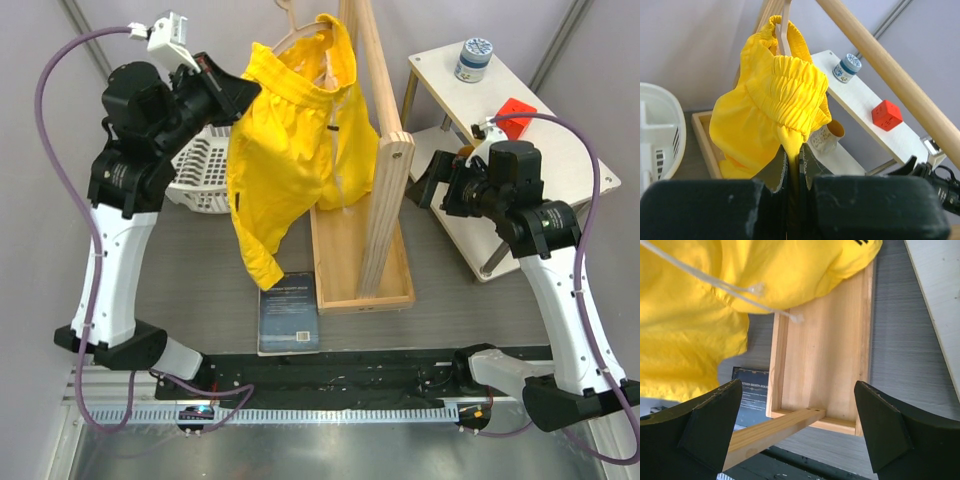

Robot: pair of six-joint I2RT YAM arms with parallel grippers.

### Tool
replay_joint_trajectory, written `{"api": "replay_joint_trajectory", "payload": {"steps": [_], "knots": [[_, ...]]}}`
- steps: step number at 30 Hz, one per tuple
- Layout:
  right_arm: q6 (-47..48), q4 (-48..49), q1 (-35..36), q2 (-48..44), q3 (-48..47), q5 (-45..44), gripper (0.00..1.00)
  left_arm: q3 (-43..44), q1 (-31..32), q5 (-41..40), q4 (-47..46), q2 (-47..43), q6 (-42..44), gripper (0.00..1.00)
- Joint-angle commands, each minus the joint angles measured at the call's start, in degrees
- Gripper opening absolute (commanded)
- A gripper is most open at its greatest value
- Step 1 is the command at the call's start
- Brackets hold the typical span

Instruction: Remove the shorts from the hanger

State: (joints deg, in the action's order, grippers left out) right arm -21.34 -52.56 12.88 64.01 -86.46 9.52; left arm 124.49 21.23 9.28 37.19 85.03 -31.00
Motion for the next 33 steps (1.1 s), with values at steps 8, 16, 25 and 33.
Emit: {"api": "replay_joint_trajectory", "payload": {"steps": [8, 16, 25, 33], "knots": [[-5.46, 9.92, -0.14, 1.91, 0.93, 4.63, 1.00, -15.05, -0.23, 10.99, 0.08, -9.09, -4.41, 0.00], [-8.71, 13.27, -0.14, 3.40, 0.85, 4.28, 1.00, -26.46, -0.32, 30.00, -11.33, -8.39, -13.72, 0.00], [-11.43, 13.09, -0.23, 3.58, 1.55, 1.11, 0.99, -30.79, 0.30, 32.38, -12.40, -4.36, -18.47, 0.00], [-11.53, 15.29, -0.23, 6.92, 1.55, 4.98, 0.99, -35.89, 3.63, 32.65, -17.06, -3.12, -23.84, 0.00]]}}
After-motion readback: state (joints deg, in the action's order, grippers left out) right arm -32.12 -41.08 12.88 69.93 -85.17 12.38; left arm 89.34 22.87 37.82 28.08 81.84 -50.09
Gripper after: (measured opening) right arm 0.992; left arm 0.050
